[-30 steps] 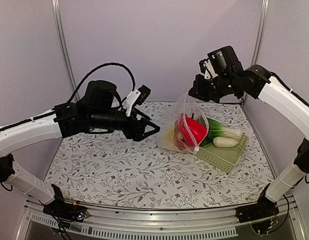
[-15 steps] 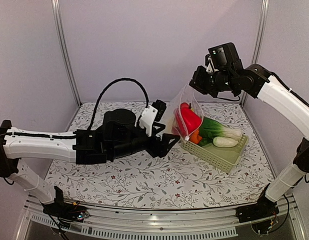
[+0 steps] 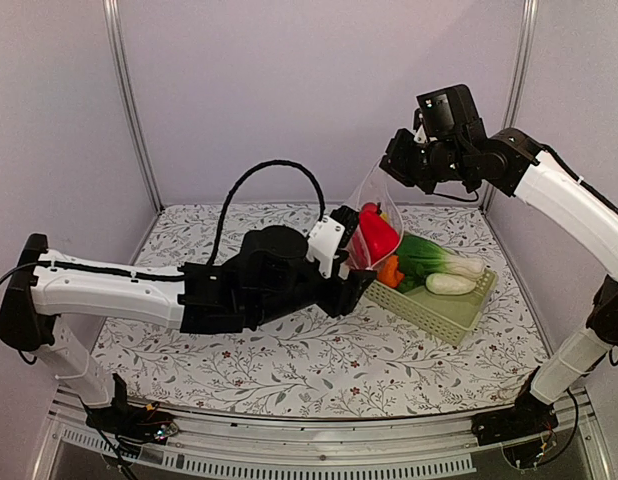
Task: Place the food in the zip-top bag and seal the zipper
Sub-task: Pass from the right arm to the left
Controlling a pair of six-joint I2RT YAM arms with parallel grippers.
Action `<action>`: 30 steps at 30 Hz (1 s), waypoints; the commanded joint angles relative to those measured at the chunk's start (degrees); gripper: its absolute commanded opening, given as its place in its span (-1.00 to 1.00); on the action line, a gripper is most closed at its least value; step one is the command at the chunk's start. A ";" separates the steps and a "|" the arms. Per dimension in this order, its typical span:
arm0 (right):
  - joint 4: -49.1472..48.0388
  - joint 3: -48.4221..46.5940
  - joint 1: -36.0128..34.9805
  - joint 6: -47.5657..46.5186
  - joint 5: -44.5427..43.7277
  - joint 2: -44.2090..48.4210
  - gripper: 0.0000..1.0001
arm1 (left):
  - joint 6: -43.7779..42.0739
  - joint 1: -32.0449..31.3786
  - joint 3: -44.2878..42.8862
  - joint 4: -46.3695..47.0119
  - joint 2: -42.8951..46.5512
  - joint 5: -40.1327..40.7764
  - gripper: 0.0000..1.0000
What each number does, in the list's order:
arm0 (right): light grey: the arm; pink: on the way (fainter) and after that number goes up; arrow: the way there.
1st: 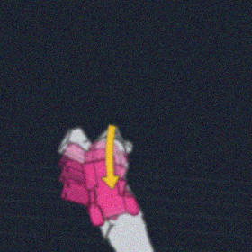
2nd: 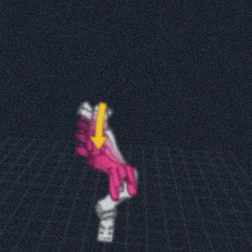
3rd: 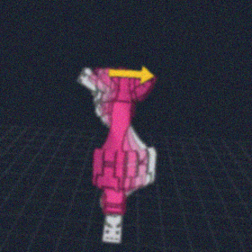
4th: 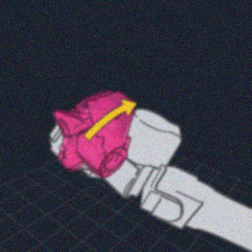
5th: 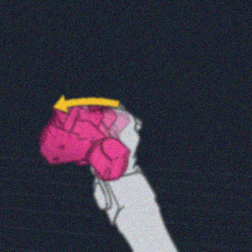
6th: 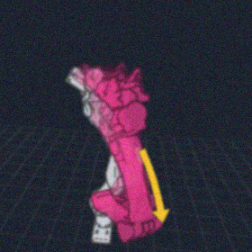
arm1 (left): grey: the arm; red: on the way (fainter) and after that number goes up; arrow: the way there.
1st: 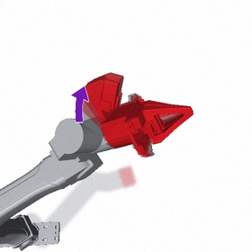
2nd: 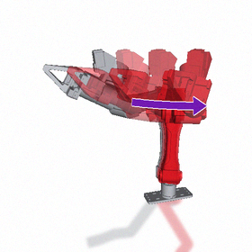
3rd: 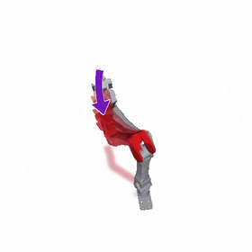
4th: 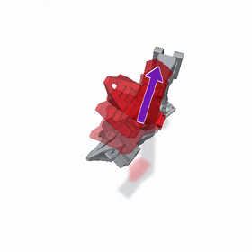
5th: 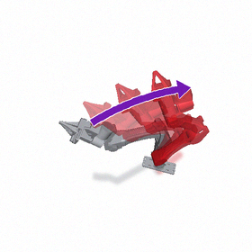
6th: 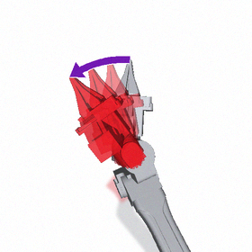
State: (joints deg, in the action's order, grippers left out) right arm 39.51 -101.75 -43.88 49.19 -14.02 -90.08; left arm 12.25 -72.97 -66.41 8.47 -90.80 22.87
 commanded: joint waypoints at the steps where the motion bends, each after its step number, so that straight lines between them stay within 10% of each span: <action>1: -3.73 -2.08 -0.21 0.82 -1.69 0.08 -1.00 | -0.29 -1.40 -2.62 -3.80 -2.48 4.05 -0.02; 11: -3.90 -1.55 -0.19 0.94 -3.82 0.35 -1.00 | -0.08 -3.61 -6.02 -6.38 -5.66 7.17 0.23; 30: -6.26 1.01 -0.23 2.21 -3.53 0.69 -1.00 | -0.28 -4.43 -8.37 -4.86 -7.72 15.58 -0.76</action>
State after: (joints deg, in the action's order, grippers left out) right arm 36.97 -101.54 -43.86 50.70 -16.05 -90.08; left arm 12.36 -76.58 -73.32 3.14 -98.04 37.06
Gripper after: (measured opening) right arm 0.006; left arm 0.161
